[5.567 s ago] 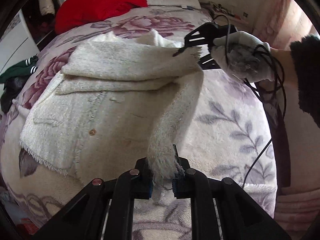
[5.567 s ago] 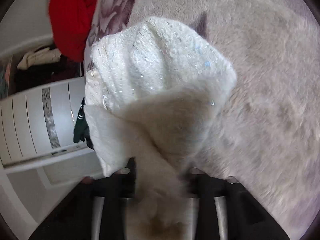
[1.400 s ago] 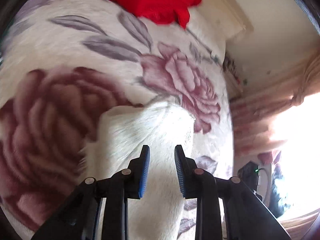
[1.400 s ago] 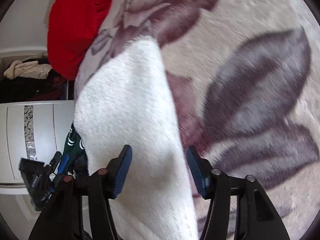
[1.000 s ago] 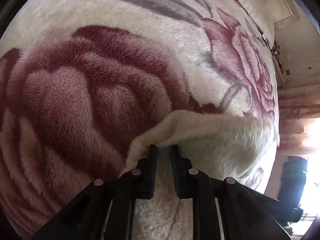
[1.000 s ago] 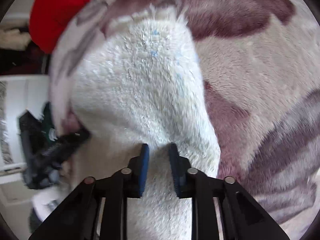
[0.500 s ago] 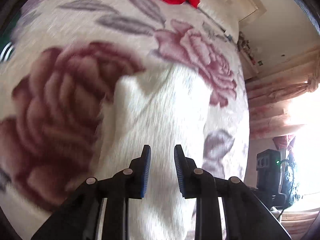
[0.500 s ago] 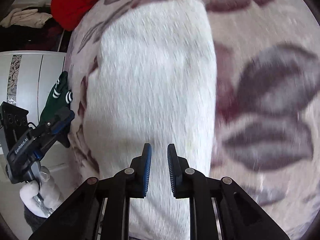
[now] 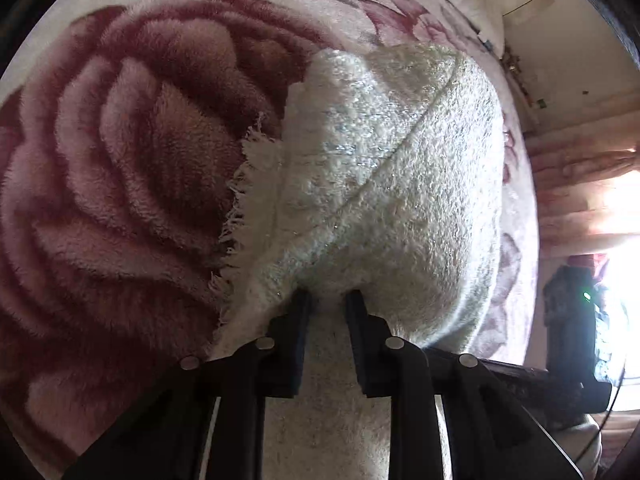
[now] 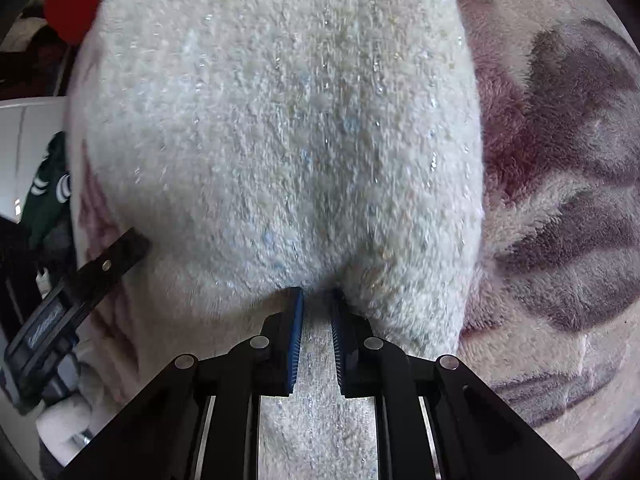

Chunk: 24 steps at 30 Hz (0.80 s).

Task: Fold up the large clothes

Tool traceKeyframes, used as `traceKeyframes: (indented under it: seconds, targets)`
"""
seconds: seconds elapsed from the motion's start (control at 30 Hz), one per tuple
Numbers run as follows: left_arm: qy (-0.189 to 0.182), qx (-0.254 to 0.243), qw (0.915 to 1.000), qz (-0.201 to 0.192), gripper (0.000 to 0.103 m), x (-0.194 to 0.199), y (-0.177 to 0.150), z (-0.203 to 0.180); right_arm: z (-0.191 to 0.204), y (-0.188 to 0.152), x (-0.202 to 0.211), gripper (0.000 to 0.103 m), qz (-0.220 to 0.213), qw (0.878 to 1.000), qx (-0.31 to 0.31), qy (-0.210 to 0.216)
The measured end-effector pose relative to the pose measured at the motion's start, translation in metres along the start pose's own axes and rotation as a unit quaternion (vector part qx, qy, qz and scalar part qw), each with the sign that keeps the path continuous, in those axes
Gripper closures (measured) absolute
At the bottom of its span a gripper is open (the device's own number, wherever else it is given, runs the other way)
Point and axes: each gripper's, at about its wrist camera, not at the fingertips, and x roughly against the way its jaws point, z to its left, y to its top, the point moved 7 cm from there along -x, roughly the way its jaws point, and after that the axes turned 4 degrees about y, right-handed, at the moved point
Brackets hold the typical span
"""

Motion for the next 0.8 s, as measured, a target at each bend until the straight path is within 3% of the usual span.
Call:
traceKeyframes:
  seconds: [0.2, 0.33, 0.4, 0.43, 0.47, 0.5, 0.57, 0.63, 0.8]
  targets:
    - [-0.04, -0.016, 0.9989, 0.019, 0.083, 0.001, 0.01, -0.002, 0.002, 0.004, -0.008, 0.09, -0.006, 0.998, -0.039, -0.04]
    - [-0.06, -0.028, 0.9978, 0.01, 0.085, 0.054, -0.001, -0.014, 0.008, -0.004, 0.021, 0.084, -0.005, 0.999, -0.036, -0.003]
    - [-0.076, -0.035, 0.9964, -0.011, 0.076, 0.092, -0.014, -0.02, 0.006, -0.028, 0.052, 0.056, -0.021, 0.998, -0.044, 0.034]
    - [-0.088, -0.036, 0.9953, -0.017, 0.062, 0.106, -0.021, -0.02, 0.003, -0.042, 0.067, 0.034, -0.035, 0.997, -0.048, 0.051]
    - [-0.098, -0.037, 0.9942, -0.022, 0.042, 0.121, -0.033, -0.019, -0.003, -0.059, 0.08, 0.03, -0.049, 0.995, -0.051, 0.064]
    - [-0.094, -0.034, 0.9947, -0.025, 0.036, 0.129, -0.042, -0.014, -0.012, -0.08, 0.091, 0.03, -0.061, 0.994, -0.056, 0.069]
    - [-0.086, -0.031, 0.9957, -0.017, 0.035, 0.139, -0.071, 0.0, -0.036, -0.123, 0.1, 0.03, -0.072, 0.992, -0.084, 0.069]
    - [-0.055, -0.026, 0.9981, 0.005, 0.035, 0.134, -0.103, 0.02, -0.056, -0.155, 0.094, 0.029, -0.068, 0.988, -0.119, 0.076]
    - [-0.017, 0.0, 0.9949, 0.099, 0.037, 0.083, -0.181, 0.058, -0.091, -0.253, 0.02, 0.029, -0.021, 0.969, -0.211, 0.125]
